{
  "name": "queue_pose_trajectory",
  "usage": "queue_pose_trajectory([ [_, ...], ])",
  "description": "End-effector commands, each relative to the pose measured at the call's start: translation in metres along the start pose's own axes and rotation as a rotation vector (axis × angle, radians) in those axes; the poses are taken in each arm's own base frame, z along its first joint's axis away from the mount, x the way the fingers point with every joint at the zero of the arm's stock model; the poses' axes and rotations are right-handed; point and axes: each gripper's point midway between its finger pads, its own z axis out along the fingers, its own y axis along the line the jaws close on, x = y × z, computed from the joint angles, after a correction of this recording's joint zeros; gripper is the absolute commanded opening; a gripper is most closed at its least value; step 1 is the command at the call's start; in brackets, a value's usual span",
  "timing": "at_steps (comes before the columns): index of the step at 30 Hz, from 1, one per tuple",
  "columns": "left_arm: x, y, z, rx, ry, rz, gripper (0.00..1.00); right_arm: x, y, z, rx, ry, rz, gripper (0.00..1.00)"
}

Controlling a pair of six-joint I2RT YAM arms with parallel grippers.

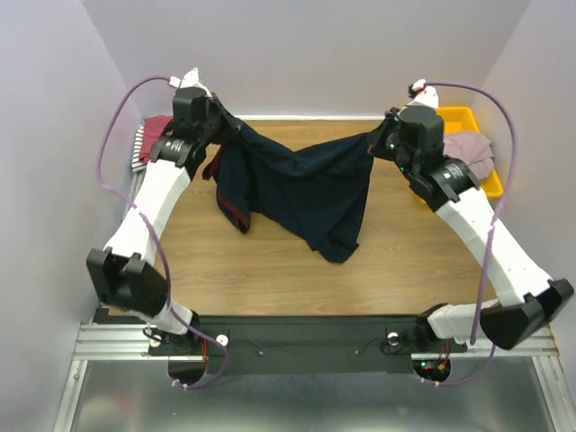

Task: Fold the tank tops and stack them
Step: Flatten the tank top out

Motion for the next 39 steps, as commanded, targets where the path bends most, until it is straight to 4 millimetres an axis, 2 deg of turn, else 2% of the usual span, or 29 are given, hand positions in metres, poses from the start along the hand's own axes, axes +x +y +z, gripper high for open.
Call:
queue_pose_trajectory([
  [1,-0.048,-0.063,0.006,0.206,-0.077,0.001,0.0,-0.028,-0.009,0.018,0.063,-0.08,-0.012,0.0],
  [2,-0.049,-0.068,0.012,0.221,-0.065,0.007,0.0,-0.042,-0.014,0.023,0.051,-0.091,0.003,0.01],
  [3,-0.04,-0.067,0.031,0.221,-0.019,0.006,0.0,-0.043,-0.019,0.037,0.056,-0.076,0.01,0.0],
  [4,-0.061,-0.085,0.027,0.264,-0.055,0.012,0.0,-0.056,-0.036,0.045,0.082,-0.09,0.029,0.0],
  [6,-0.065,-0.096,0.034,0.288,-0.028,0.029,0.0,-0.085,-0.036,0.047,0.039,-0.122,0.072,0.0],
  [7,-0.082,-0.11,0.038,0.318,-0.056,0.038,0.0,-0.092,-0.043,0.054,0.045,-0.125,0.084,0.0],
  [8,-0.088,-0.116,0.038,0.327,-0.061,0.044,0.0,-0.107,-0.053,0.052,0.044,-0.142,0.103,0.0],
  [9,-0.081,-0.111,0.05,0.309,-0.027,0.052,0.0,-0.125,-0.05,0.045,0.026,-0.178,0.122,0.0],
  [10,-0.099,-0.123,0.036,0.332,-0.068,0.066,0.0,-0.134,-0.053,0.04,0.03,-0.191,0.128,0.0],
  [12,-0.111,-0.123,0.026,0.327,-0.102,0.076,0.0,-0.142,-0.047,0.029,0.01,-0.206,0.128,0.0],
  [13,-0.102,-0.108,0.034,0.291,-0.076,0.072,0.0,-0.145,-0.044,0.018,-0.004,-0.216,0.128,0.0],
  [14,-0.106,-0.099,0.034,0.287,-0.094,0.069,0.0,-0.144,-0.042,0.01,-0.013,-0.219,0.129,0.0],
  [15,-0.087,-0.077,0.036,0.247,-0.05,0.049,0.0,-0.127,-0.05,0.014,0.004,-0.181,0.129,0.0],
  [17,-0.07,-0.051,0.04,0.211,-0.021,0.025,0.0,-0.104,-0.055,0.009,-0.003,-0.132,0.133,0.0],
  [18,-0.047,-0.023,0.045,0.168,0.022,-0.004,0.0,-0.075,-0.063,0.006,0.002,-0.074,0.148,0.0],
  [19,-0.032,-0.008,0.049,0.143,0.049,-0.019,0.0,-0.054,-0.07,0.005,0.014,-0.037,0.163,0.0],
  [20,-0.016,0.006,0.051,0.123,0.078,-0.032,0.0,-0.031,-0.07,0.005,-0.013,0.015,0.18,0.0],
  [21,-0.01,0.014,0.049,0.117,0.071,-0.046,0.0,-0.021,-0.057,-0.008,-0.091,0.024,0.214,0.0],
  [22,0.031,0.046,0.056,0.052,0.145,-0.07,0.0,0.043,-0.076,0.001,-0.063,0.157,0.24,0.0],
  [23,0.042,0.058,0.059,0.03,0.138,-0.075,0.0,0.06,-0.075,-0.007,-0.069,0.172,0.268,0.0],
  [24,0.076,0.086,0.058,-0.034,0.192,-0.101,0.0,0.093,-0.071,-0.007,-0.079,0.228,0.268,0.0],
  [25,0.069,0.087,0.059,-0.038,0.164,-0.105,0.0,0.117,-0.085,-0.005,-0.037,0.27,0.281,0.0],
  [26,0.095,0.116,0.061,-0.093,0.201,-0.133,0.0,0.166,-0.09,-0.006,-0.013,0.364,0.285,0.0],
  [28,0.122,0.149,0.06,-0.167,0.244,-0.162,0.0,0.2,-0.085,-0.005,-0.021,0.421,0.28,0.0],
  [31,0.127,0.165,0.065,-0.193,0.237,-0.201,0.07,0.232,-0.089,0.002,-0.006,0.498,0.277,0.0],
  [35,0.117,0.162,0.068,-0.192,0.204,-0.213,0.33,0.236,-0.093,0.02,0.029,0.501,0.235,0.03],
  [36,0.115,0.16,0.068,-0.185,0.204,-0.215,0.43,0.23,-0.09,0.026,0.025,0.491,0.219,0.03],
  [37,0.114,0.158,0.068,-0.18,0.203,-0.213,0.49,0.236,-0.094,0.029,0.042,0.504,0.216,0.03],
  [39,0.109,0.148,0.067,-0.154,0.195,-0.204,0.62,0.227,-0.086,0.044,0.032,0.491,0.207,0.03],
])
